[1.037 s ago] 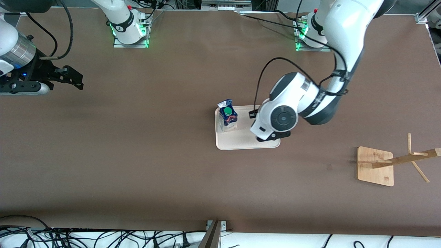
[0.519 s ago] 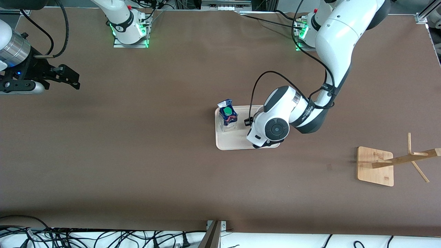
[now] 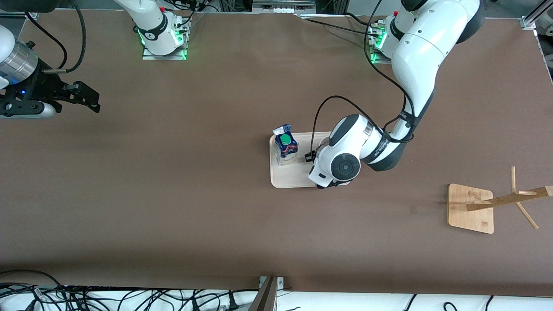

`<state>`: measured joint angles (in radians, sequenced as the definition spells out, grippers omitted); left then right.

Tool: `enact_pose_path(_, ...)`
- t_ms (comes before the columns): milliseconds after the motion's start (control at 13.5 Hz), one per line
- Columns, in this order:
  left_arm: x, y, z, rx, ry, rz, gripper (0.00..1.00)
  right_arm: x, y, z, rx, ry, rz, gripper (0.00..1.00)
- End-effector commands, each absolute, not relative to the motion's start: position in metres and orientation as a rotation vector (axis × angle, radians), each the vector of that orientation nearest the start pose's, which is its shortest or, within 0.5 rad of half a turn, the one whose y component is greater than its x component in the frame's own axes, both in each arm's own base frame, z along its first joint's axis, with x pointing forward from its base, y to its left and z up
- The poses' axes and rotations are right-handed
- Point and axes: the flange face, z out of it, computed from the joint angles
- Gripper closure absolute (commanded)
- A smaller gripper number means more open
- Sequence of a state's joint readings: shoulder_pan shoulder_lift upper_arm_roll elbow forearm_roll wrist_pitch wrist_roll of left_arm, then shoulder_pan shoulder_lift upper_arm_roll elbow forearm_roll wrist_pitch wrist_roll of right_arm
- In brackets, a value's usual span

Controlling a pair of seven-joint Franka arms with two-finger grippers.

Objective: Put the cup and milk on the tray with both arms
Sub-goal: 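Carry the mug with the left gripper and lower it onto the tray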

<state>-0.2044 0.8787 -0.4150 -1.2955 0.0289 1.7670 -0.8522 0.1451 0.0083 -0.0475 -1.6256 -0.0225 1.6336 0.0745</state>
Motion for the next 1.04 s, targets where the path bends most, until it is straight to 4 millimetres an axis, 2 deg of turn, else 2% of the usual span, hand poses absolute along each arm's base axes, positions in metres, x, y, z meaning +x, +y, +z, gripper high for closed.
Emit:
enact_pose_path(0,0.617,-0.348,0.226,-3.022,-0.494,0.686,0.01,0.561,0.05,0.605,-3.166,-0.05,-0.003,0.0)
enact_pose_path(222,0.619,-0.346,0.234,-3.031,-0.482,0.671,0.0,0.561,0.05,0.605,-3.166,-0.046,-0.006,0.0)
enact_pose_path(370,0.627,-0.337,0.251,-3.041,-0.503,0.647,0.0,0.561,0.05,0.605,-3.166,-0.046,-0.006,0.0)
enact_pose_path(519,0.633,-0.315,0.285,-3.027,-0.5,0.659,0.0,0.561,0.05,0.605,-3.166,-0.05,-0.006,0.0)
enact_pose_path(593,0.634,-0.303,0.298,-3.041,-0.419,0.677,0.0,0.561,0.05,0.605,-3.166,-0.046,-0.006,0.0)
enact_pose_path(741,0.645,-0.272,0.353,-3.107,-0.247,0.605,0.0,0.561,0.05,0.605,-3.166,-0.05,-0.006,0.0)
enact_pose_path(963,0.643,-0.238,0.405,-3.112,0.037,0.555,0.0,0.561,0.05,0.605,-3.165,-0.05,-0.005,0.0)
